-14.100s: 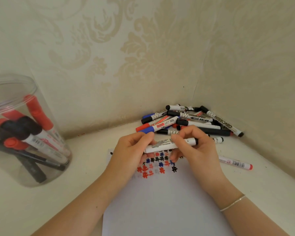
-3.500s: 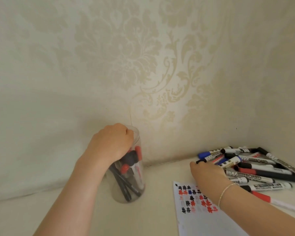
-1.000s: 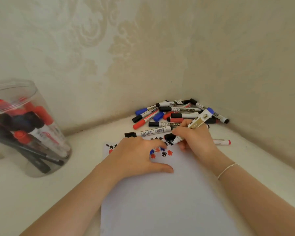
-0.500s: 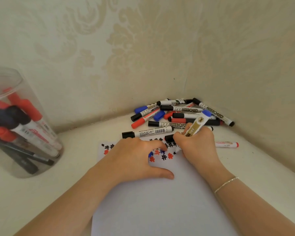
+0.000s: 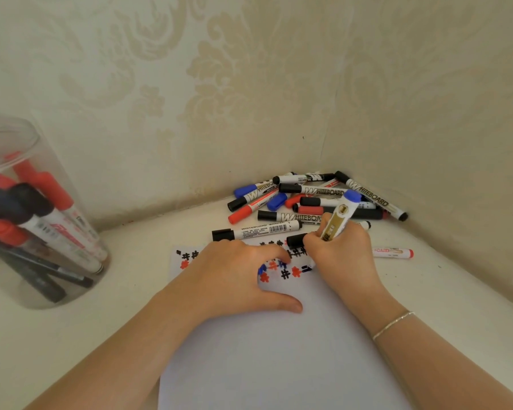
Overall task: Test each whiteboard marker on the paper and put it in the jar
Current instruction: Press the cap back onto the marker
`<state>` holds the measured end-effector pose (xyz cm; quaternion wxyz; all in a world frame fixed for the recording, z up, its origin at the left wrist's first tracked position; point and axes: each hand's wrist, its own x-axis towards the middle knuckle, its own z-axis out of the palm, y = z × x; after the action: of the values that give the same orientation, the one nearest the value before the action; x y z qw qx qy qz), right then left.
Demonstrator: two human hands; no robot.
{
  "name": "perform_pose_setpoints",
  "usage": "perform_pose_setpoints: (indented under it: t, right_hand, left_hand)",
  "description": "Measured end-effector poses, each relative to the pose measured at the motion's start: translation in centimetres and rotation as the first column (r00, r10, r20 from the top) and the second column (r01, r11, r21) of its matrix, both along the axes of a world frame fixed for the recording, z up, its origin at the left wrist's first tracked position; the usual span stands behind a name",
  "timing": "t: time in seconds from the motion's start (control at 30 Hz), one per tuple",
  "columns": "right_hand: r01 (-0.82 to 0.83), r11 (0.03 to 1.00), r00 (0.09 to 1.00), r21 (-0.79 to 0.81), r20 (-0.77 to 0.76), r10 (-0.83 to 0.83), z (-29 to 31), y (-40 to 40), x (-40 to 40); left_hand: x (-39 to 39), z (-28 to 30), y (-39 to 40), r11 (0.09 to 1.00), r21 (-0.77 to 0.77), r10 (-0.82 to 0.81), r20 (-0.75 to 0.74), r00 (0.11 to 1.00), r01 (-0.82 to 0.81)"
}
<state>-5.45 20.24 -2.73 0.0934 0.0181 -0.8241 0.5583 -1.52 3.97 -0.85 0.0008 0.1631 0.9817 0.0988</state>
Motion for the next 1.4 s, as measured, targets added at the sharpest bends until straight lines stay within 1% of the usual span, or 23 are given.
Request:
perform_pose_setpoints:
  t: [0.17,0.33,0.47,0.57,0.7,0.77,0.8,0.83,0.87,0.9,0.93,0.97,1.0,1.03,1.1,1.13,1.17,1.2,1.33,1.4]
  right_hand:
    - [0.024,0.997,1.000,-0.068,0.018,-0.023,0.1,0.1,-0.1]
    - [-0.007,1.000,1.000,-0.030,0.020,0.008,0.1,0.1,0.1]
    - [0.013,0.997,1.000,-0.073,0.012,-0.012,0.2,0.3,0.0]
    - [0.013,0.999,1.000,-0.052,0.006,-0.013,0.2,0.1,0.1]
    - [0.014,0.999,0.999,-0.041,0.047,-0.012,0.0,0.0,0.0]
    - [0.006,0.997,0.999,-0.080,0.041,-0.002,0.1,0.2,0.1]
    - [0.003,0.991,1.000,-0.133,0.030,0.001,0.2,0.3,0.1]
    - [0.000,0.979,1.000,-0.205,0.012,0.002,0.4,0.4,0.2]
    - [-0.006,0.960,1.000,-0.278,-0.009,0.003,0.6,0.4,0.3]
    - [-0.019,0.941,1.000,-0.338,-0.028,0.010,0.7,0.6,0.3]
    - [-0.046,0.922,0.998,-0.384,-0.045,0.032,1.0,0.7,0.3]
    - [-0.089,0.897,0.996,-0.433,-0.058,0.071,1.1,0.8,0.4]
    - [-0.136,0.853,0.991,-0.503,-0.062,0.122,1.3,0.8,0.4]
    - [-0.176,0.783,0.982,-0.597,-0.056,0.178,1.5,0.7,0.4]
    - [-0.211,0.610,0.957,-0.764,-0.034,0.288,1.7,0.6,0.5]
    - [-0.213,0.561,0.945,-0.800,-0.024,0.325,1.8,0.6,0.5]
    - [-0.221,0.552,0.939,-0.804,-0.022,0.344,1.9,0.5,0.6]
    - [-0.233,0.563,0.937,-0.793,-0.029,0.347,1.8,0.5,0.6]
    - [-0.230,0.645,0.954,-0.729,-0.039,0.296,1.9,0.3,0.8]
    - [-0.223,0.670,0.959,-0.708,-0.035,0.283,1.9,0.3,0.8]
  left_hand:
    - [0.0,0.1,0.0,1.000,-0.005,-0.003,-0.001,1.000,0.003]
    - [0.0,0.0,0.0,1.000,-0.004,0.004,0.000,1.000,-0.004]
    - [0.0,-0.1,0.0,1.000,-0.004,0.009,0.007,1.000,-0.009]
    - [0.0,-0.1,0.0,1.000,-0.003,0.011,0.005,1.000,-0.011]
    - [-0.1,-0.1,-0.1,1.000,-0.004,0.012,0.015,1.000,-0.012]
    - [0.0,-0.1,-0.1,1.000,-0.004,0.006,0.021,1.000,-0.006]
    - [0.0,-0.1,-0.1,1.000,-0.006,0.002,0.029,1.000,-0.002]
    - [0.1,0.0,-0.1,1.000,0.012,-0.001,0.046,0.999,0.001]
    - [0.1,-0.1,-0.3,0.997,0.070,0.001,0.085,0.996,-0.007]
    - [0.2,-0.2,-0.4,0.981,0.190,0.003,0.138,0.990,-0.029]
    - [0.3,-0.2,-0.6,0.937,0.342,0.000,0.192,0.981,-0.066]
    - [0.4,-0.1,-0.8,0.865,0.489,-0.009,0.230,0.973,-0.108]
    - [0.3,-0.1,-1.0,0.791,0.596,-0.019,0.251,0.968,-0.139]
    - [0.3,-0.1,-1.1,0.738,0.658,-0.029,0.255,0.966,-0.151]
    - [0.1,-0.3,-1.2,0.684,0.715,-0.040,0.236,0.971,-0.145]
    - [-0.1,-0.4,-1.2,0.672,0.727,-0.043,0.229,0.972,-0.142]
    - [-0.2,-0.5,-1.2,0.668,0.730,-0.043,0.229,0.972,-0.142]
    - [-0.3,-0.7,-1.2,0.675,0.723,-0.038,0.232,0.972,-0.146]
    - [-0.2,-0.6,-1.0,0.724,0.677,-0.026,0.213,0.977,-0.128]
    - [-0.2,-0.5,-0.8,0.739,0.664,-0.026,0.193,0.981,-0.111]
